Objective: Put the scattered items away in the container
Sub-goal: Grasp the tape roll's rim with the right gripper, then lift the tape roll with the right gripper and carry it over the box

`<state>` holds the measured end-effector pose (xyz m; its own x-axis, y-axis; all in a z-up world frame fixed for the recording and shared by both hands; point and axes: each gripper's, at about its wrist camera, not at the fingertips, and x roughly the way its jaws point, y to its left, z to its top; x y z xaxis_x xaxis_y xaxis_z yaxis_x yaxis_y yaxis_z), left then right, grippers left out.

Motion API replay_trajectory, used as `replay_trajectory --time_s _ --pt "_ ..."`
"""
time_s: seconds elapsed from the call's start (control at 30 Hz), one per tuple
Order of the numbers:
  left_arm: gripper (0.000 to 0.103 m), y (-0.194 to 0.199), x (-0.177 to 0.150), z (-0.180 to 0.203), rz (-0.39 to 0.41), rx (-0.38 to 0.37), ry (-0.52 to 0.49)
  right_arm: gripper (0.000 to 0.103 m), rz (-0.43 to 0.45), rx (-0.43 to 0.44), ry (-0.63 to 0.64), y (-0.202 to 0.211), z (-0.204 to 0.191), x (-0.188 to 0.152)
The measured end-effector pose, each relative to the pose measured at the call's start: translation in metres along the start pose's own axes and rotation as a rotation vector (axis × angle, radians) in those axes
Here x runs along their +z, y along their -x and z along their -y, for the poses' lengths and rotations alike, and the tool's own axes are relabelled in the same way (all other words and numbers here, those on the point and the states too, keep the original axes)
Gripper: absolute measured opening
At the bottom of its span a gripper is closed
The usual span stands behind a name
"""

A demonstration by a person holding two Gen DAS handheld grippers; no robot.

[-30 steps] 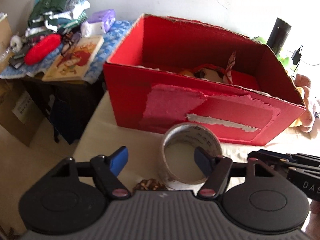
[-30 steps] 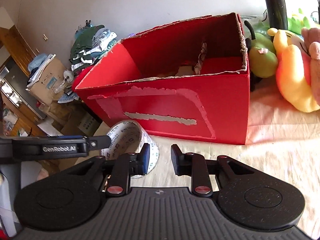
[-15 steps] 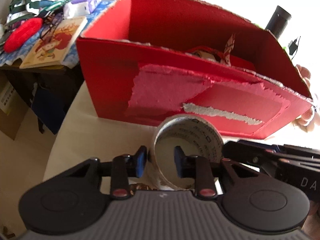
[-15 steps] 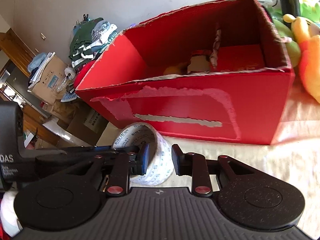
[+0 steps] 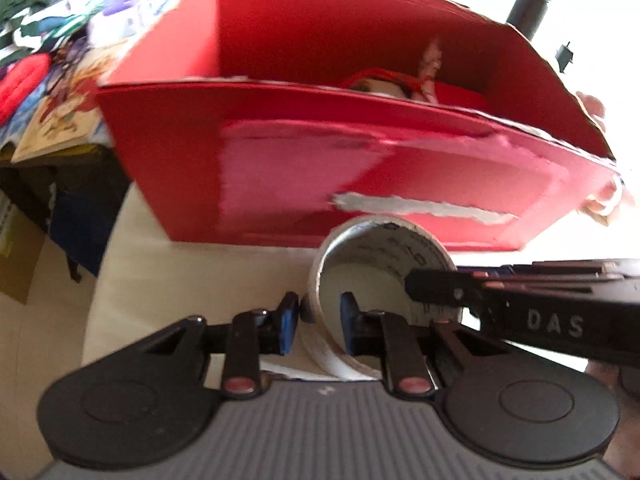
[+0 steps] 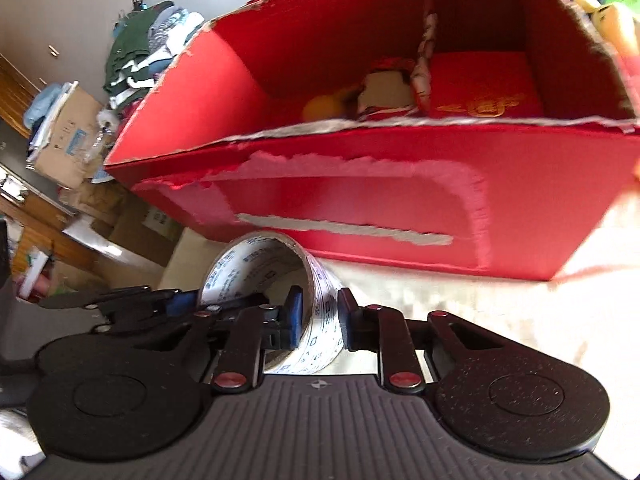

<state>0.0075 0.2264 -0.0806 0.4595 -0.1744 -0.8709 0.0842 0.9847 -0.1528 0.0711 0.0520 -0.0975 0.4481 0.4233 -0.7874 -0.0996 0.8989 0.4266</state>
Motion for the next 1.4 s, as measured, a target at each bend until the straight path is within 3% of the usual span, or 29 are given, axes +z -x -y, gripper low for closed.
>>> replay_trajectory --time_s 0.37,0.77,0.97,1.17,1.4 --pt "0.017 -0.013 0.0 0.074 -0.05 -0.09 -0.18 0.018 0.021 -0.078 -0.115 0.042 0.059 -0.018" --pt "0.017 -0.007 0.003 0.14 -0.017 -0.163 -0.38 0.016 0.107 -0.154 -0.243 0.087 0.101 -0.045" --pt "0.017 0.009 0.021 0.159 0.031 -0.247 -0.465 0.016 0.234 -0.207 -0.293 0.116 0.1 -0.056" --pt "0.017 0.039 0.04 0.184 0.131 -0.309 -0.554 0.016 0.442 -0.329 -0.261 0.152 0.083 -0.065" --pt "0.017 0.073 0.069 0.169 0.233 -0.393 -0.508 0.013 0.63 -0.381 -0.252 0.17 0.066 -0.052"
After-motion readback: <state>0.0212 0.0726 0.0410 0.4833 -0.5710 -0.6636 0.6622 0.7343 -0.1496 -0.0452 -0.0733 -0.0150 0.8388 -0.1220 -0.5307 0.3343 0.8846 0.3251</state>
